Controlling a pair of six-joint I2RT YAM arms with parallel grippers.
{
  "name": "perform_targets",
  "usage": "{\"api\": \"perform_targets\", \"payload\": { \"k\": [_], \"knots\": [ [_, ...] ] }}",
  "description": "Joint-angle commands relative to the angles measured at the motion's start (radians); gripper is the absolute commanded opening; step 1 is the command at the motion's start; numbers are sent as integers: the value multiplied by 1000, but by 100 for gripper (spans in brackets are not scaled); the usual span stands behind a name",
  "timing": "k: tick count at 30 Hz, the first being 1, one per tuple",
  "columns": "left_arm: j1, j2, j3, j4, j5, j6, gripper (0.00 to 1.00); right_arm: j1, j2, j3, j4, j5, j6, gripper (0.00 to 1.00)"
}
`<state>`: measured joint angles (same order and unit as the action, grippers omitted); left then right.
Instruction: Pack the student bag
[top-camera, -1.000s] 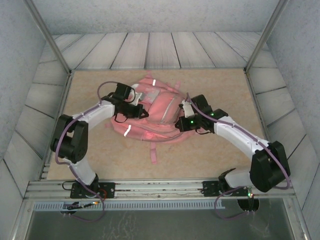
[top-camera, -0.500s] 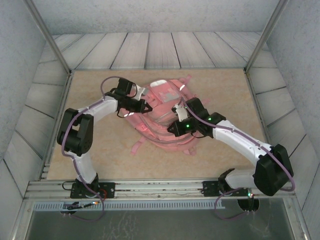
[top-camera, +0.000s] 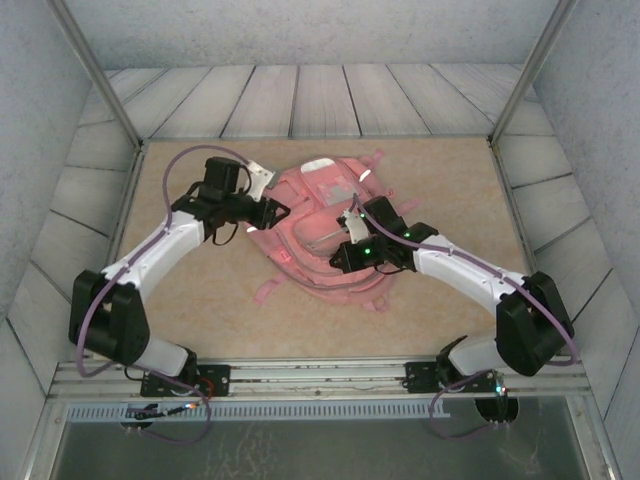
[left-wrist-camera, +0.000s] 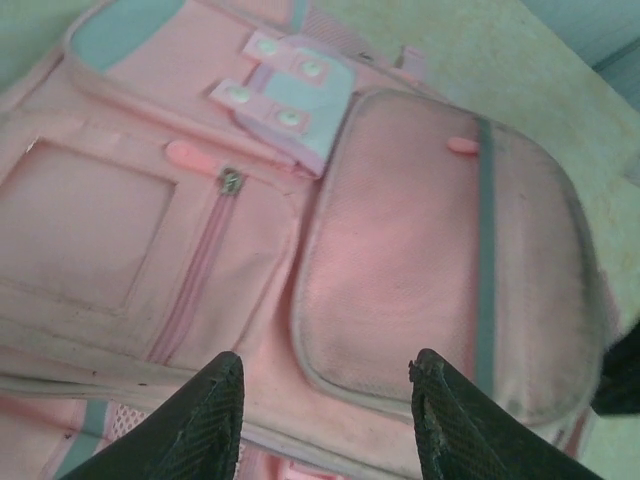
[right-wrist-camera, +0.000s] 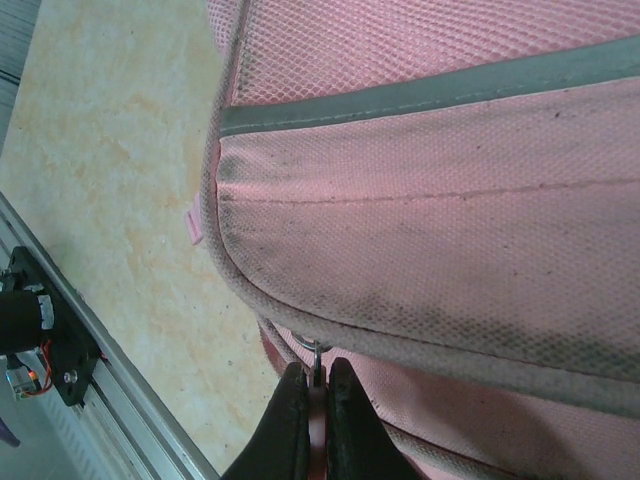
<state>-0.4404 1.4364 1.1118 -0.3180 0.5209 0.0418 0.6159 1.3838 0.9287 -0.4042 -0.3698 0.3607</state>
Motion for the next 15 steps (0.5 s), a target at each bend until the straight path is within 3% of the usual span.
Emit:
{"api": "perform_targets", "payload": {
  "k": [1, 4, 5, 10, 15],
  "knots": [
    [-118, -62, -41, -91, -165, 248, 50, -4, 4, 37, 13, -28, 11, 0],
    [-260, -73, -46, -78, -451, 335, 48, -4, 4, 39, 18, -40, 7, 0],
    [-293, -73, -41, -79, -489, 339, 48, -5, 3, 38, 18, -39, 6, 0],
    [-327, -90, -92, -59, -358, 427, 49, -10, 1, 37, 23, -43, 14, 0],
    [-345, -105, -140, -10, -303, 473, 47, -12, -2, 32, 27, -52, 14, 0]
  ]
}}
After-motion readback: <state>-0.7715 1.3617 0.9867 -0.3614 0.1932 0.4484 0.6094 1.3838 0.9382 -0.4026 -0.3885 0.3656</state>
